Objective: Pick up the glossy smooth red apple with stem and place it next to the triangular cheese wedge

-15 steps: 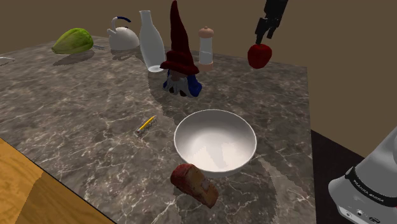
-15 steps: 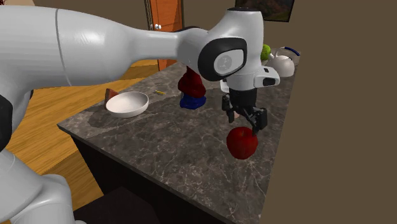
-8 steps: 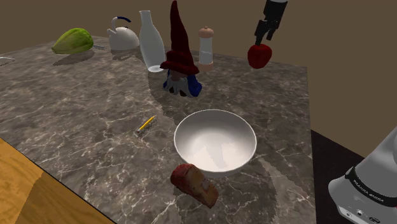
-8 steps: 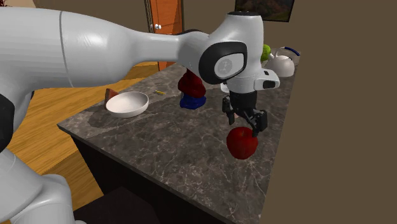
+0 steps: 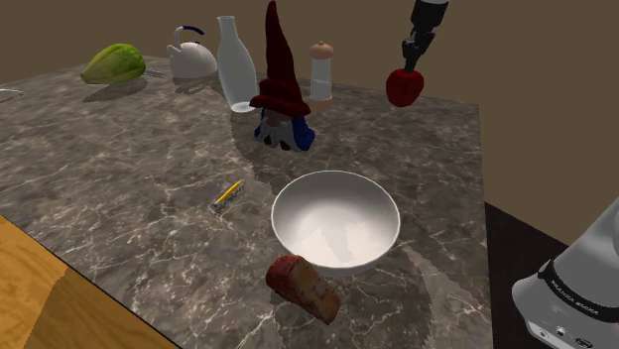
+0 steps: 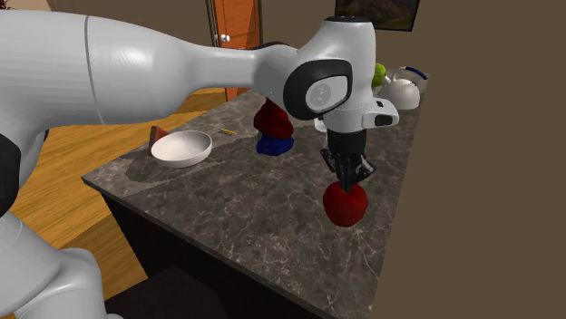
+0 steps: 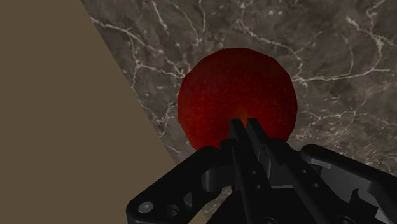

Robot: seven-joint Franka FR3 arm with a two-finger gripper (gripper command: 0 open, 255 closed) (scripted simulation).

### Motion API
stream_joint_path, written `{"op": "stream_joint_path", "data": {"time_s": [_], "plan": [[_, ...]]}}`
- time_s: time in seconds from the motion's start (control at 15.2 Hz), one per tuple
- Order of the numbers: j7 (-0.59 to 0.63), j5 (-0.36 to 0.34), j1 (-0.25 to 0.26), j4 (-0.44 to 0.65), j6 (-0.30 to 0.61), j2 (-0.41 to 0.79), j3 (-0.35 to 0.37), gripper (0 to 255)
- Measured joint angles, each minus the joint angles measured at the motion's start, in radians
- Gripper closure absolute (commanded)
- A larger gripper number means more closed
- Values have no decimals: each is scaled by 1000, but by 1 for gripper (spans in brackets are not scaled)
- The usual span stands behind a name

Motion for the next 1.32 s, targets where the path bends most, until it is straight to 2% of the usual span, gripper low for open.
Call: {"op": "stream_joint_path", "data": {"time_s": [0.46,1.32], "plan": [[-3,0,-1,40,-41,-1,-1,255],[-7,7,1,258,-223,35,0,255]]}}
